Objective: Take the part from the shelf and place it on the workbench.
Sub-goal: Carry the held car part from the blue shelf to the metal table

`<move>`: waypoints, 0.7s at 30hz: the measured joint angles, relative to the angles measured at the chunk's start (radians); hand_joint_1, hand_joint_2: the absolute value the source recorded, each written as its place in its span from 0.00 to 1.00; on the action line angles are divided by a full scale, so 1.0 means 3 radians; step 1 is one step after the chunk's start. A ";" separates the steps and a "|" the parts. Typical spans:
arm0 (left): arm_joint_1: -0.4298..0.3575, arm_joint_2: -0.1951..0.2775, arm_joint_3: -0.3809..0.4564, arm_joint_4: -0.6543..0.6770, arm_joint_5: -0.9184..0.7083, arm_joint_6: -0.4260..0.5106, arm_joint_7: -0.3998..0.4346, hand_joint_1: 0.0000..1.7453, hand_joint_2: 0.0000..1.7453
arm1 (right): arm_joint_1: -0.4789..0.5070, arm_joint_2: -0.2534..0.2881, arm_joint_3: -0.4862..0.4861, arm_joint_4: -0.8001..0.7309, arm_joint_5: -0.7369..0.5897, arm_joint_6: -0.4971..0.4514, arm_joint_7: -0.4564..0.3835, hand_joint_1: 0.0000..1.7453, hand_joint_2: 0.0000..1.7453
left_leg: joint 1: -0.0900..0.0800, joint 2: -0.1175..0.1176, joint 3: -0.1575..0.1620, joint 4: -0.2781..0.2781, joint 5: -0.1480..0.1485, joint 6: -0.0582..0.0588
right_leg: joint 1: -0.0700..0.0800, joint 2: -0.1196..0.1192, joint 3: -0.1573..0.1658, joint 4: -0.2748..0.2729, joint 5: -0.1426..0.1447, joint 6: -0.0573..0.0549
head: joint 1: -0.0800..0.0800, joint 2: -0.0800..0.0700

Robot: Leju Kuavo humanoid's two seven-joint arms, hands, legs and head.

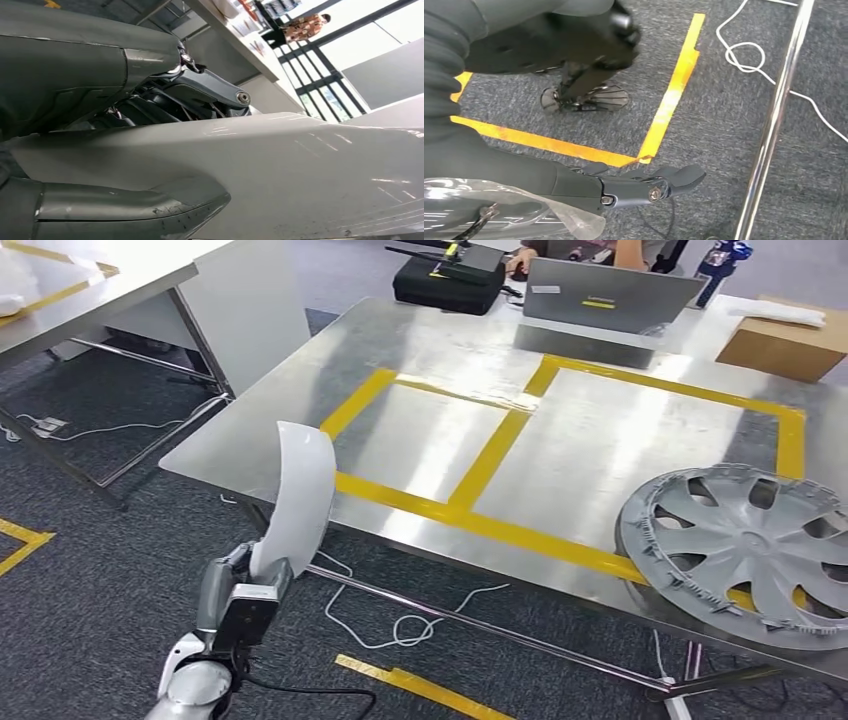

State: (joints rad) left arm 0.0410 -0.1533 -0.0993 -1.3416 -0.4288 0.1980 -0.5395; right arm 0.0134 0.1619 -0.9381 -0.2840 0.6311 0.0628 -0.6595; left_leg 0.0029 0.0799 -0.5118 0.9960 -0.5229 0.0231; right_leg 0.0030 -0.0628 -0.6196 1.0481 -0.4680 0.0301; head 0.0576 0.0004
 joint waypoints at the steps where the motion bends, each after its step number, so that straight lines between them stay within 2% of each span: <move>1: -0.0007 0.0000 0.0002 0.0002 0.0000 0.0000 0.0000 1.00 1.00 | -0.0010 0.0000 -0.0003 0.0000 0.0010 0.0001 -0.0001 0.00 1.00 | -0.0010 0.0033 0.0009 0.0001 -0.0012 -0.0017 | 0.0019 -0.0053 0.0067 -0.0120 0.0016 -0.0023 | -0.0003 0.0000; 2: -0.0015 -0.0001 0.0003 0.0004 -0.0001 0.0000 0.0000 1.00 1.00 | -0.0017 -0.0001 -0.0005 0.0000 0.0019 0.0003 -0.0001 0.00 1.00 | -0.0018 0.0067 0.0014 0.0000 -0.0021 -0.0033 | 0.0034 -0.0062 0.0081 -0.0145 -0.0004 -0.0041 | -0.0006 0.0000; 3: -0.0026 -0.0003 0.0003 0.0007 -0.0003 0.0001 -0.0001 1.00 1.00 | -0.0021 -0.0002 -0.0010 0.0000 0.0029 0.0006 -0.0002 0.00 1.00 | -0.0019 0.0102 0.0022 -0.0002 -0.0029 -0.0048 | 0.0032 -0.0020 0.0078 -0.0151 -0.0003 -0.0057 | -0.0009 0.0000; 4: -0.0041 -0.0006 0.0004 0.0010 -0.0008 0.0008 -0.0001 1.00 1.00 | -0.0018 -0.0002 -0.0016 0.0000 0.0041 0.0011 -0.0002 0.00 1.00 | -0.0015 0.0103 0.0030 0.0004 -0.0045 -0.0066 | 0.0026 0.0020 0.0080 -0.0160 0.0000 -0.0071 | -0.0011 0.0000; 6: -0.0074 -0.0011 0.0007 0.0014 -0.0031 0.0040 -0.0004 1.00 1.00 | -0.0019 -0.0004 -0.0028 0.0000 0.0074 0.0023 -0.0003 0.00 1.00 | 0.0000 -0.0028 -0.0017 0.0142 -0.0141 -0.0098 | 0.0005 0.0096 0.0095 -0.0180 0.0004 -0.0104 | -0.0023 0.0000; 8: -0.0097 -0.0010 0.0018 0.0029 -0.0068 0.0092 -0.0006 1.00 1.00 | -0.0033 -0.0007 -0.0035 0.0001 0.0119 0.0037 -0.0001 0.00 1.00 | 0.0011 -0.0193 -0.0219 0.0547 -0.0329 -0.0115 | -0.0006 0.0182 0.0106 -0.0185 0.0001 -0.0127 | -0.0043 0.0000; 9: -0.0106 -0.0008 0.0026 0.0041 -0.0084 0.0117 -0.0006 1.00 1.00 | -0.0039 -0.0008 -0.0039 0.0001 0.0142 0.0044 0.0001 0.00 1.00 | 0.0012 -0.0222 -0.0346 0.0774 -0.0406 -0.0118 | -0.0006 0.0233 0.0111 -0.0184 -0.0003 -0.0134 | -0.0047 0.0000; 10: -0.0117 -0.0006 0.0037 0.0059 -0.0097 0.0139 -0.0004 1.00 1.00 | -0.0041 -0.0008 -0.0044 0.0001 0.0169 0.0051 0.0006 0.00 1.00 | 0.0012 -0.0233 -0.0448 0.0931 -0.0425 -0.0119 | -0.0005 0.0286 0.0120 -0.0183 -0.0009 -0.0138 | -0.0049 0.0000; 11: -0.0135 -0.0004 0.0047 0.0077 -0.0106 0.0158 -0.0002 1.00 1.00 | -0.0039 -0.0009 -0.0049 0.0001 0.0197 0.0058 0.0010 0.00 1.00 | 0.0012 -0.0237 -0.0495 0.0962 -0.0369 -0.0116 | -0.0004 0.0337 0.0134 -0.0182 -0.0017 -0.0138 | -0.0049 0.0000; 12: -0.0161 -0.0002 0.0058 0.0094 -0.0112 0.0172 0.0001 1.00 1.00 | -0.0036 -0.0010 -0.0052 0.0002 0.0224 0.0063 0.0015 0.00 1.00 | 0.0012 -0.0247 -0.0483 0.0867 -0.0248 -0.0109 | -0.0004 0.0387 0.0153 -0.0180 -0.0026 -0.0135 | -0.0050 0.0000; 13: -0.0193 0.0000 0.0070 0.0111 -0.0114 0.0185 0.0003 1.00 1.00 | -0.0035 -0.0010 -0.0055 0.0003 0.0251 0.0066 0.0019 0.00 1.00 | 0.0013 -0.0279 -0.0423 0.0673 -0.0086 -0.0100 | -0.0004 0.0433 0.0174 -0.0178 -0.0037 -0.0128 | -0.0049 0.0000; 14: -0.0230 0.0003 0.0081 0.0128 -0.0115 0.0197 0.0003 1.00 1.00 | -0.0037 -0.0011 -0.0056 0.0004 0.0273 0.0068 0.0022 0.00 1.00 | 0.0016 -0.0348 -0.0350 0.0464 0.0042 -0.0085 | -0.0002 0.0473 0.0191 -0.0174 -0.0050 -0.0117 | -0.0047 0.0000; 15: -0.0268 0.0006 0.0094 0.0146 -0.0115 0.0208 0.0005 1.00 1.00 | -0.0043 -0.0013 -0.0057 0.0006 0.0291 0.0070 0.0024 0.00 1.00 | 0.0020 -0.0413 -0.0279 0.0271 0.0118 -0.0071 | -0.0003 0.0511 0.0194 -0.0167 -0.0061 -0.0103 | -0.0047 0.0000; 16: -0.0304 0.0008 0.0104 0.0165 -0.0115 0.0217 0.0010 1.00 1.00 | -0.0049 -0.0016 -0.0058 0.0007 0.0307 0.0073 0.0025 0.00 1.00 | 0.0020 -0.0468 -0.0234 0.0150 0.0146 -0.0056 | -0.0007 0.0542 0.0188 -0.0163 -0.0067 -0.0084 | -0.0046 0.0000; 17: -0.0337 0.0010 0.0111 0.0187 -0.0114 0.0227 0.0014 1.00 1.00 | -0.0051 -0.0018 -0.0059 0.0010 0.0324 0.0076 0.0027 0.00 1.00 | 0.0017 -0.0494 -0.0215 0.0092 0.0130 -0.0038 | -0.0012 0.0566 0.0174 -0.0150 -0.0062 -0.0061 | -0.0047 0.0000; 19: -0.0401 0.0008 0.0123 0.0230 -0.0114 0.0250 0.0023 1.00 1.00 | -0.0042 -0.0031 -0.0066 0.0014 0.0356 0.0084 0.0028 0.00 1.00 | 0.0016 -0.0457 -0.0190 0.0058 0.0118 -0.0003 | -0.0023 0.0580 0.0144 -0.0126 -0.0053 -0.0022 | -0.0049 0.0000; 21: -0.0459 0.0003 0.0140 0.0267 -0.0114 0.0272 0.0024 1.00 1.00 | -0.0045 -0.0045 -0.0076 0.0020 0.0379 0.0095 0.0027 0.00 1.00 | 0.0027 -0.0411 -0.0156 0.0046 0.0110 0.0033 | -0.0014 0.0463 0.0072 0.0008 -0.0110 0.0012 | -0.0025 -0.0001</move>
State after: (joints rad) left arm -0.0966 -0.1523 -0.0571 -1.2616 -0.4631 0.2795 -0.5323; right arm 0.0000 0.1486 -0.9609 -0.2780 0.7448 0.0913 -0.6514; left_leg 0.0110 -0.0434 -0.5585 1.0097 -0.4899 0.0329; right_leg -0.0013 0.0761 -0.5979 1.0506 -0.5010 0.0336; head 0.0502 0.0002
